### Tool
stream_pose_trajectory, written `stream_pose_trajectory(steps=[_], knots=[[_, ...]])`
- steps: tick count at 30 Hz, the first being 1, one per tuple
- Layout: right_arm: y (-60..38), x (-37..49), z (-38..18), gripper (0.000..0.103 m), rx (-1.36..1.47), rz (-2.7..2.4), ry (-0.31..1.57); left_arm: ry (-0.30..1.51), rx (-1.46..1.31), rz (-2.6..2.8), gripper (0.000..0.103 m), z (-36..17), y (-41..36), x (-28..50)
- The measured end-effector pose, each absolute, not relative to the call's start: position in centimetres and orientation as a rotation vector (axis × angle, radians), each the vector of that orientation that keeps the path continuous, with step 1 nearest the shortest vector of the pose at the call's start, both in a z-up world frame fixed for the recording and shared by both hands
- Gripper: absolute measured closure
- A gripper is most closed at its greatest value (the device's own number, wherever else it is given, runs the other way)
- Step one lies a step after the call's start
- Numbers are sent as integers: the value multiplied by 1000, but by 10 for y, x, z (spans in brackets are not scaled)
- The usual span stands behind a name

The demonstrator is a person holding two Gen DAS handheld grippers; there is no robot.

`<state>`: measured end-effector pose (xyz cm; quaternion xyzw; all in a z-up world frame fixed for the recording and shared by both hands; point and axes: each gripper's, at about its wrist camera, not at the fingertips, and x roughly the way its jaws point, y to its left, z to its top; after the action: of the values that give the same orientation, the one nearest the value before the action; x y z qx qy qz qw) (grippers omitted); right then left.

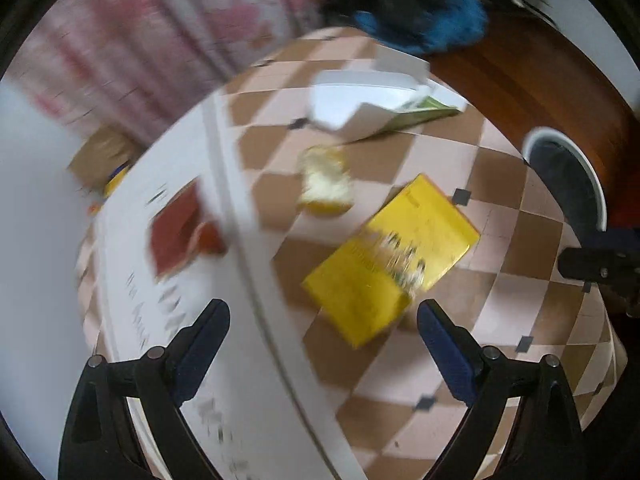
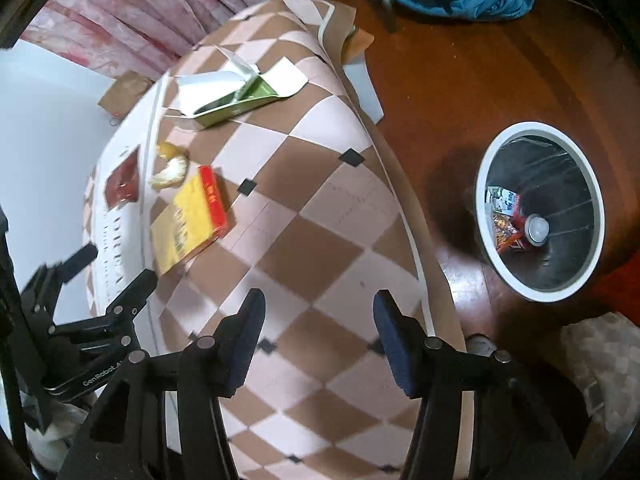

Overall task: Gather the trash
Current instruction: 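Grasp the yellow box with the left tool while the right tool grasps the bread slice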

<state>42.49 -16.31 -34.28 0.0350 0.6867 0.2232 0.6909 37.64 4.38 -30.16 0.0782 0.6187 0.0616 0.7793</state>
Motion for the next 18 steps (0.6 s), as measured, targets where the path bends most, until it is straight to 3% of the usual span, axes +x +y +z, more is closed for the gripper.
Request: stream_pose_trajectory(steps=[6,7,9,14,18], knots=[[-163,446,-351,44,78,457,1542,1410,249,-97,8,-329,22,404],[-164,448,-352,44,79,452,1543,1418,248,-112,11,-331,20,405],[-165,453,-352,44,75,444,1542,1403,189,-156,28,-328,20,406],[-165,456,-348,44,70,439,1529,1400,147,-121,29,-329,18,393],[-157,451,-336,44,48,451,1492,1416,-100,62,29,-327,52,362]])
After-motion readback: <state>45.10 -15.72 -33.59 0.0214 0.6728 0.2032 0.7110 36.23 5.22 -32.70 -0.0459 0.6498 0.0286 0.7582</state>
